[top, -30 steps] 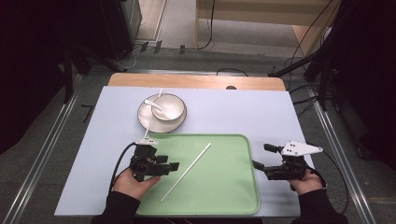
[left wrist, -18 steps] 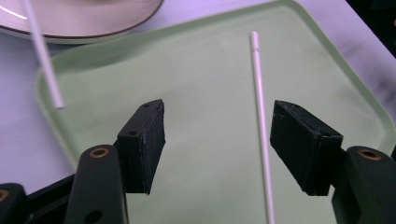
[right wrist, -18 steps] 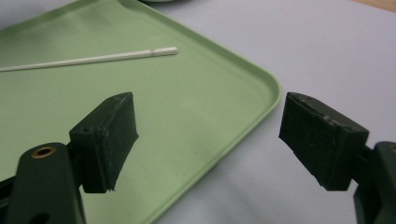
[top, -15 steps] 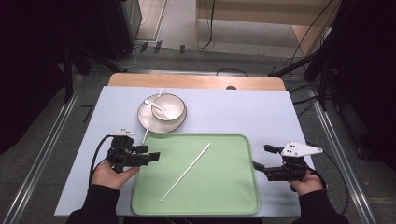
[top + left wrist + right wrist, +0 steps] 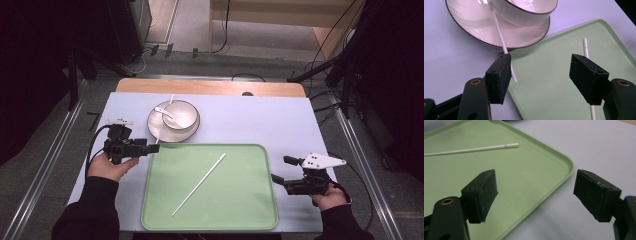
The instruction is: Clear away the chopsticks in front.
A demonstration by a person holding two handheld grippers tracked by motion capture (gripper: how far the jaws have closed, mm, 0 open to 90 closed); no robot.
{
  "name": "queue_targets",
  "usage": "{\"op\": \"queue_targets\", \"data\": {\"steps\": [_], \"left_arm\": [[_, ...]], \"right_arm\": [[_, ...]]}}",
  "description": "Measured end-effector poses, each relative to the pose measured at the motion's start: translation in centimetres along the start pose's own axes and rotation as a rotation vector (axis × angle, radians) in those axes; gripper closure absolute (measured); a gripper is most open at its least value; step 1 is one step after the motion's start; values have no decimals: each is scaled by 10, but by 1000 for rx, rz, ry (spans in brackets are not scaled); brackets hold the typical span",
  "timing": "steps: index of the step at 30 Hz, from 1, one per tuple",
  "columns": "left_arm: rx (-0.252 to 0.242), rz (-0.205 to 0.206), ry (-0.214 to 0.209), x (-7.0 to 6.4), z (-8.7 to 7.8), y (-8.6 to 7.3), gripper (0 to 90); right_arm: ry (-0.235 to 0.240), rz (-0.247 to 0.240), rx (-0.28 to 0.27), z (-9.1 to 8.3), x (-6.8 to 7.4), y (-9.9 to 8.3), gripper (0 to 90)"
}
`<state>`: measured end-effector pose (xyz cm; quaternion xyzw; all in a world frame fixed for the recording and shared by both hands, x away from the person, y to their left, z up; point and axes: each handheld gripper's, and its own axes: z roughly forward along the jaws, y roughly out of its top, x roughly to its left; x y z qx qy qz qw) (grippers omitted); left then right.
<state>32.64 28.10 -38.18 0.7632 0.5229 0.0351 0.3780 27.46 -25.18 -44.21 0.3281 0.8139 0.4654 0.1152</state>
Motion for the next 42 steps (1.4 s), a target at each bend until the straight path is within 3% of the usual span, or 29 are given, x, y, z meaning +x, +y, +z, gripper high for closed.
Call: {"op": "queue_targets", "data": {"steps": [2,6,10,14,15,19,22,23,25,29,34,36,42], "left_arm": [[11,3,19,6,4,7,338],[33,-33,26,17,12,19,347],[55,-11,49,24,23,31,364],[68,-16,62,29,32,38,395],[63,-2,85,31,35,43,416],[84,-8,86,36,43,48,452],[87,5,102,37,47,50,494],[107,31,130,37,51,52,502],[107,18,122,37,56,52,507],[124,29,148,36,65,52,531],[137,7,173,42,70,52,576],[126,-7,165,44,72,52,589],[140,1,178,43,81,52,629]], "right_arm": [[-1,1,-3,-1,0,0,196],[0,-3,-6,0,0,0,196],[4,-10,1,1,1,1,195],[9,-12,2,1,2,1,195],[9,-9,4,1,2,1,195],[5,-9,1,0,1,1,195],[4,-6,2,0,1,0,195],[3,-6,0,0,1,0,194],[4,-6,0,0,1,0,194],[6,-9,1,1,1,1,194],[4,-6,3,0,1,0,194],[4,-5,2,0,1,0,194],[8,-7,1,1,1,1,194]]}}
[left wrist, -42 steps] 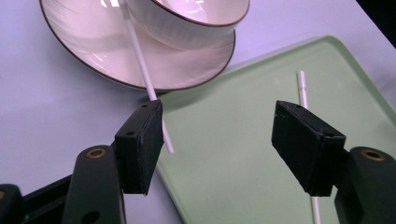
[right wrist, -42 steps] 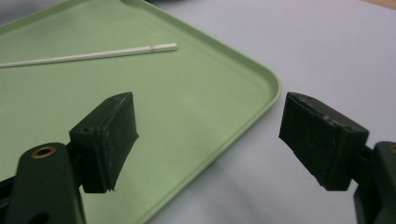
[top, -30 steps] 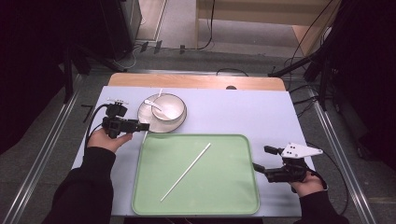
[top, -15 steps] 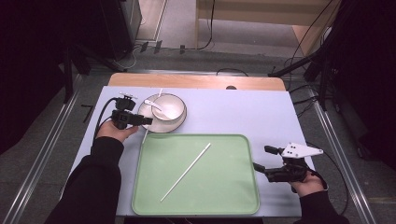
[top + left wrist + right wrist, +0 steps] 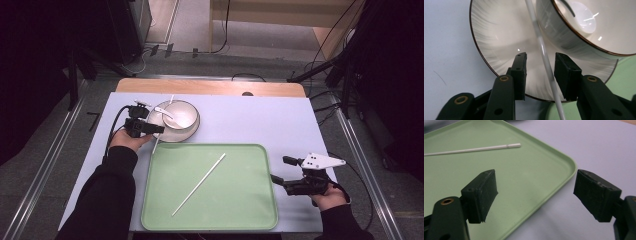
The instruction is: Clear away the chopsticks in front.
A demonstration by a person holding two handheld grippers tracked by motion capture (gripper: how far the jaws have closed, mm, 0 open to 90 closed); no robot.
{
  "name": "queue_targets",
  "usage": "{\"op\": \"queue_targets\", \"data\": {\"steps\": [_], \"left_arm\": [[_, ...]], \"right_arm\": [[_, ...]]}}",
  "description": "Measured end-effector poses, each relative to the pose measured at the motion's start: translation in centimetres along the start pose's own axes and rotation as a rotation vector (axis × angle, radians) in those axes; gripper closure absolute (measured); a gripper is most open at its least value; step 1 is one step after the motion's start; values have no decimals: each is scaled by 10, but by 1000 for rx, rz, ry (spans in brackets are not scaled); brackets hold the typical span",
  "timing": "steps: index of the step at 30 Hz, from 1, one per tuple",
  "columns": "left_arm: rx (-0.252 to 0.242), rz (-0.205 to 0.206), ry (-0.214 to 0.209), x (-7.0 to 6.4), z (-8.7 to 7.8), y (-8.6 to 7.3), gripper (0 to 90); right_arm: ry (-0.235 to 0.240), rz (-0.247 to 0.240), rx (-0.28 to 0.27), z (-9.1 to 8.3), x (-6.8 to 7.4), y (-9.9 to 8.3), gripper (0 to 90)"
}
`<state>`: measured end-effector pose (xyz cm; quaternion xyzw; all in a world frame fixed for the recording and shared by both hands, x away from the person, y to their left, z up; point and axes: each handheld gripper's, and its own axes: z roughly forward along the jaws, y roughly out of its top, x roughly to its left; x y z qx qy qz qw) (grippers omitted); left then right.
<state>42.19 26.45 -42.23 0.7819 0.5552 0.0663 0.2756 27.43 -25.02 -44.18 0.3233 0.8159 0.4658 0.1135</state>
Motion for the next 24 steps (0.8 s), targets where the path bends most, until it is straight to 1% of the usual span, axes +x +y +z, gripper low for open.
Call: {"op": "queue_targets", "data": {"steps": [3,5,7,8,9,11,13,16,17,19,20,23,24], "left_arm": [[7,-6,-2,0,3,0,644],[6,-25,10,-2,6,1,679],[1,-39,7,-1,7,2,718],[0,-40,5,-1,8,2,738],[-1,-49,12,-1,9,2,750],[6,-62,6,0,10,2,787],[13,-67,12,0,12,2,812],[16,-86,2,1,12,3,835],[16,-84,15,0,12,3,850],[17,-87,7,1,13,3,851],[15,-95,5,1,13,3,851],[21,-102,5,1,12,3,856],[20,-101,11,1,12,3,856]], "right_arm": [[2,0,-2,0,0,0,194],[2,0,0,0,0,0,195],[2,0,0,0,0,0,194],[2,1,0,0,0,0,195],[3,1,1,0,0,0,195],[3,1,1,0,0,0,195],[4,0,0,0,0,0,194],[6,1,-1,0,0,0,195],[7,1,-1,0,0,0,194],[7,0,0,0,0,0,194],[7,0,0,0,0,0,195],[7,0,-1,0,0,0,195],[7,0,-1,0,0,0,195]]}}
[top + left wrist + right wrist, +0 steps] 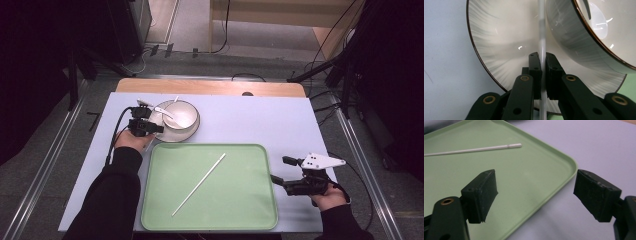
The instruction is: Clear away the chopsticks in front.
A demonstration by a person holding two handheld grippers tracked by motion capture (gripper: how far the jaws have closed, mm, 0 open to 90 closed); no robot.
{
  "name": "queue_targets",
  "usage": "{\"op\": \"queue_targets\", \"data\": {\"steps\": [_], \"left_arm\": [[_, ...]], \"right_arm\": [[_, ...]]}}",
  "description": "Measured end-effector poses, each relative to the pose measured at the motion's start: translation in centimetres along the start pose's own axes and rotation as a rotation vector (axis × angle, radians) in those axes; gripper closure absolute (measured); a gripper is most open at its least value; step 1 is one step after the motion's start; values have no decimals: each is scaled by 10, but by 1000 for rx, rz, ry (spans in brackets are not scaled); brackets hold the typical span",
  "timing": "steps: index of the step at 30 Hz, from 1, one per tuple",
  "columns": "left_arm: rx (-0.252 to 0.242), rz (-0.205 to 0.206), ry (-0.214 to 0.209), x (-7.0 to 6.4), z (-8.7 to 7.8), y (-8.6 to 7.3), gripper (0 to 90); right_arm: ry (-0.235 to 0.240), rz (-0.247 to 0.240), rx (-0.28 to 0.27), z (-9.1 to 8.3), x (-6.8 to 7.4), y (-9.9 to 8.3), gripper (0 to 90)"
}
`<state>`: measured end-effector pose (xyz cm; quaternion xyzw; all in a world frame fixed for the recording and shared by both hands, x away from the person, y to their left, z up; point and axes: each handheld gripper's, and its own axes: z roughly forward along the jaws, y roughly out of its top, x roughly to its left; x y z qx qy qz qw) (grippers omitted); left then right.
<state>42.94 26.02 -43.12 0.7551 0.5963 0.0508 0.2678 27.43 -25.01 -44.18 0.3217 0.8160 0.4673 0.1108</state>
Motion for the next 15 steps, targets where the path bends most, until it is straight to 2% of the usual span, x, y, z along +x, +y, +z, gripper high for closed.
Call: {"op": "queue_targets", "data": {"steps": [6,9,15], "left_arm": [[-13,-45,-28,5,-4,1,860],[-19,-54,-42,8,-8,2,860],[-39,-77,-25,22,-26,0,860]], "right_arm": [[-2,0,-3,0,0,0,194],[-4,3,-1,-1,0,0,194],[-4,3,-1,-1,0,0,194]]}}
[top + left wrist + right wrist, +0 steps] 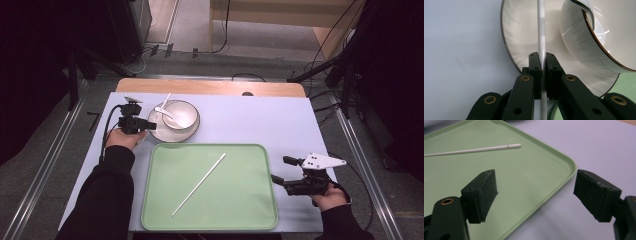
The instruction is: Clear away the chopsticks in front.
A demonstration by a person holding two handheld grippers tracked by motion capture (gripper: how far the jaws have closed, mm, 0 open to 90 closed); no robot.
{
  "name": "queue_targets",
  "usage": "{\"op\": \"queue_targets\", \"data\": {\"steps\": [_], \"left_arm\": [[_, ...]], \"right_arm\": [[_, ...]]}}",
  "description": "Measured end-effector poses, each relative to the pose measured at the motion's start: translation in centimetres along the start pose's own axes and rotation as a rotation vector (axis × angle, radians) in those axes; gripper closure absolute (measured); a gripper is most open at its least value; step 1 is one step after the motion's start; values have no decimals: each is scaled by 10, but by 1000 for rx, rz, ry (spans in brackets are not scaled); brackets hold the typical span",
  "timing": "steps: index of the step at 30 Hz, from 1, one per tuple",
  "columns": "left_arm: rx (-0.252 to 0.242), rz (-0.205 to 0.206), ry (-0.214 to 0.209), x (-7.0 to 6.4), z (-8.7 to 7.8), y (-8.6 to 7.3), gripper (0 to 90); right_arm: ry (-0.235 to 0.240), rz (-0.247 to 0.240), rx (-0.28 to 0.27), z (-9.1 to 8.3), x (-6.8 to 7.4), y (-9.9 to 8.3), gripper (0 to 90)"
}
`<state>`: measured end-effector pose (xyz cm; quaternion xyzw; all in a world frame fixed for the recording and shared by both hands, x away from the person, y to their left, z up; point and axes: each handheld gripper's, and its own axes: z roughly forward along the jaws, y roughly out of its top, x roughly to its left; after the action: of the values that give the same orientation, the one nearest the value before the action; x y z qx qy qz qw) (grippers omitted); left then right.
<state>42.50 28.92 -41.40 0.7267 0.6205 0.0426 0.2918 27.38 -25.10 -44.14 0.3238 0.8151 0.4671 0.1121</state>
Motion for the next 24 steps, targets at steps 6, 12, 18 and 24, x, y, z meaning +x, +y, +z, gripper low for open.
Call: {"op": "queue_targets", "data": {"steps": [6,12,18,24], "left_arm": [[-22,-23,-8,7,-21,-4,860],[-51,-46,-3,12,-47,-8,860],[-76,-20,-25,7,-78,-16,860],[-106,29,-53,-11,-101,-26,860]], "right_arm": [[-1,-3,-1,0,0,0,194],[-1,-7,1,2,0,1,195],[-1,-4,3,3,0,2,194],[5,-10,0,5,0,4,194]]}}
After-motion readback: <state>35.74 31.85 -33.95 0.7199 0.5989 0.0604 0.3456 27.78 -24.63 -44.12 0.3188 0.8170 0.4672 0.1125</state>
